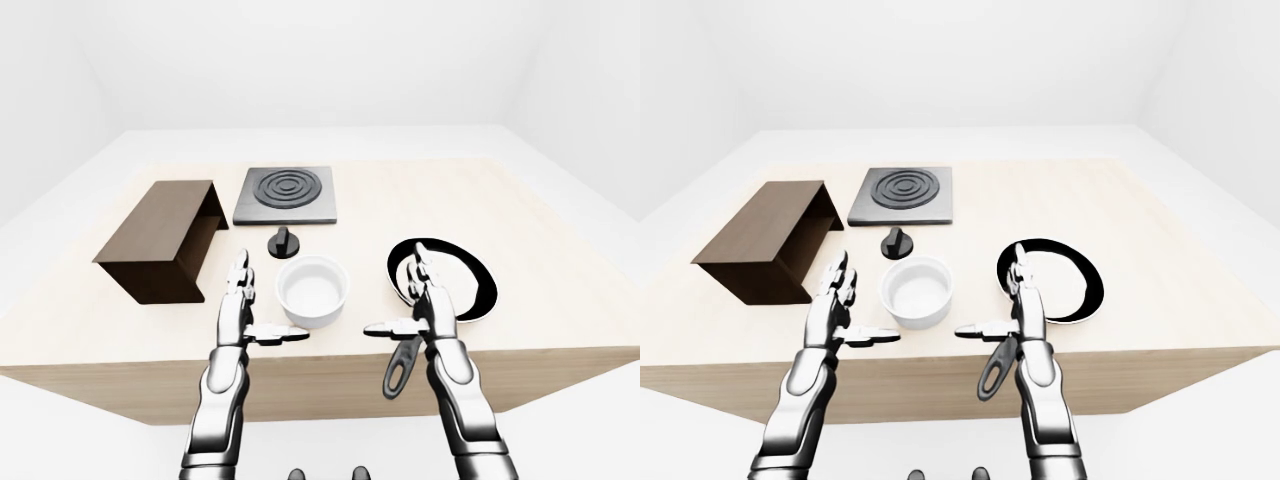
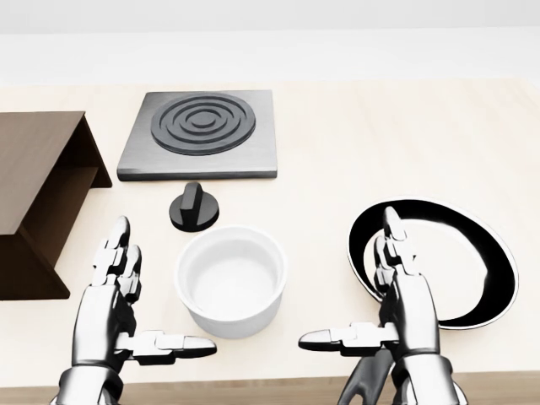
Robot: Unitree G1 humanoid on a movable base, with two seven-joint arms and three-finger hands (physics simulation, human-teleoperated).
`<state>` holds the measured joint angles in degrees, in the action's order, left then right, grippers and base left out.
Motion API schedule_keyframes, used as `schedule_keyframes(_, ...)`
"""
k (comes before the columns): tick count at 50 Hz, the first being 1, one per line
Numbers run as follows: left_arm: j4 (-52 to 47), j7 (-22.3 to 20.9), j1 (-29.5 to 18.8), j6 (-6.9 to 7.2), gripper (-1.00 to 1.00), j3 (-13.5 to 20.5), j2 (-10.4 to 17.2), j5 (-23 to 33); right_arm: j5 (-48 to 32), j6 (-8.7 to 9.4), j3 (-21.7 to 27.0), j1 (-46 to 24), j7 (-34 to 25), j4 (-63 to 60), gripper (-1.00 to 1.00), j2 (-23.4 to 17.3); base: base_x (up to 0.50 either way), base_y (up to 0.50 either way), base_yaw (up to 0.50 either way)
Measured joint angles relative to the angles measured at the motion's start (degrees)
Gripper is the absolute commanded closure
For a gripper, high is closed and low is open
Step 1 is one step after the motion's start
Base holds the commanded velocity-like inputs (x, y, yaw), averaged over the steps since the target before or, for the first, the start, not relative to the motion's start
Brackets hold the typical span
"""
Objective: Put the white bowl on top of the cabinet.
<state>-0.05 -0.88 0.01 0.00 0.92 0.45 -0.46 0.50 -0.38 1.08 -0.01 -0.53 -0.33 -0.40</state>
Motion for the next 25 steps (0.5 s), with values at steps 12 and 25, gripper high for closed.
schedule_keyframes(12,-1.4,-0.7,0.6,0.23,-1.0,1.2,0.6,-0.2,0.3,-0.88,1.3,-1.0,0.7,0.5,-1.0,-0.5,0.0,0.0,0.0)
schedule_keyframes(25,-5.6,-1.5,2.2,1.66,-1.0,2.1,0.8,-0.4,0.4,-0.71,1.6,-0.7,1.3,-0.9,-1.0,-0.6,0.0,0.0,0.0)
